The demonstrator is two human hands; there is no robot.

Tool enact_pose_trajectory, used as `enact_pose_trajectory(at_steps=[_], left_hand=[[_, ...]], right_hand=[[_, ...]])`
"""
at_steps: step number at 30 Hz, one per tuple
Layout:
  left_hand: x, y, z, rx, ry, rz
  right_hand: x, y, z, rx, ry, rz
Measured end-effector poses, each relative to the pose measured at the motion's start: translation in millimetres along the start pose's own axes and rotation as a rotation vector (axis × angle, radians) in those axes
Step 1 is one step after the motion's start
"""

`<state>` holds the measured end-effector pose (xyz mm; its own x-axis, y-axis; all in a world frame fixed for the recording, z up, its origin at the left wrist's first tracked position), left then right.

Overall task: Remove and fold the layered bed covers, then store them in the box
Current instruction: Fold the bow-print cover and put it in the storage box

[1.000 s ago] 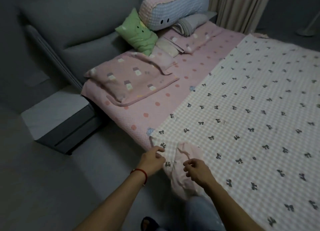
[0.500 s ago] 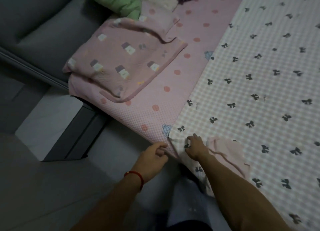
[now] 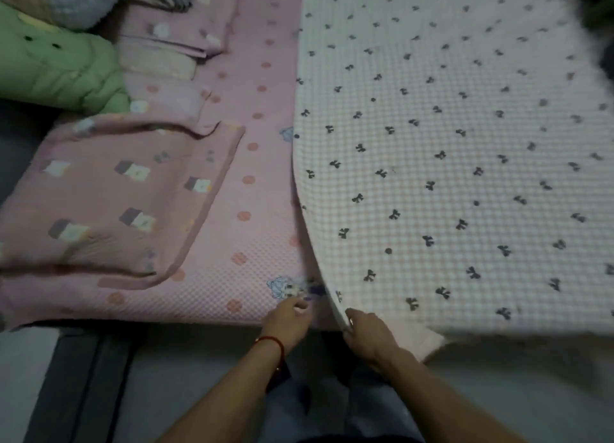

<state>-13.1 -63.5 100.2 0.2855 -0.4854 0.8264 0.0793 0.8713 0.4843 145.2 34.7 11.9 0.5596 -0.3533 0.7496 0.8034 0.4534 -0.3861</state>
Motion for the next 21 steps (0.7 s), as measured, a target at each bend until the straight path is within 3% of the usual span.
enact_pose_trajectory(at_steps=[5,8,15,21], left_hand=[[-6.7,39.6,-45.0,0.167,-0.243,0.073],[-0.8,63.0,-59.4,0.118,-0.263,0.044],[-8.9,123.2,-108.4,-0.352,-0.092,-0.23],[6.7,207.3,-229.8,-0.542,-0.023,-0.324]], right_hand=[[71.8,7.0,25.5,-0.173,0.183,-0.021],[100.0,3.3,30.5,-0.238,0.254,0.004],[142.5,41.0,40.2,-0.463,0.343,0.021],[194.9,157.9,62.1,-0.715,0.366,-0.053]])
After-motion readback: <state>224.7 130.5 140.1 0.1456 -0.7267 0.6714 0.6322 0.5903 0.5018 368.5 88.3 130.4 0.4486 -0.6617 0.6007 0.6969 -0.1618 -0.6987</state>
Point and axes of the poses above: each hand's wrist, its own x-axis away from the middle knuckle, its own z-axis out of the back of the hand, y = z × x, the point moved 6 cm from there along -x, towards the middle knuckle, and after that the axes turned 8 degrees about -y, right-handed, at the moved point
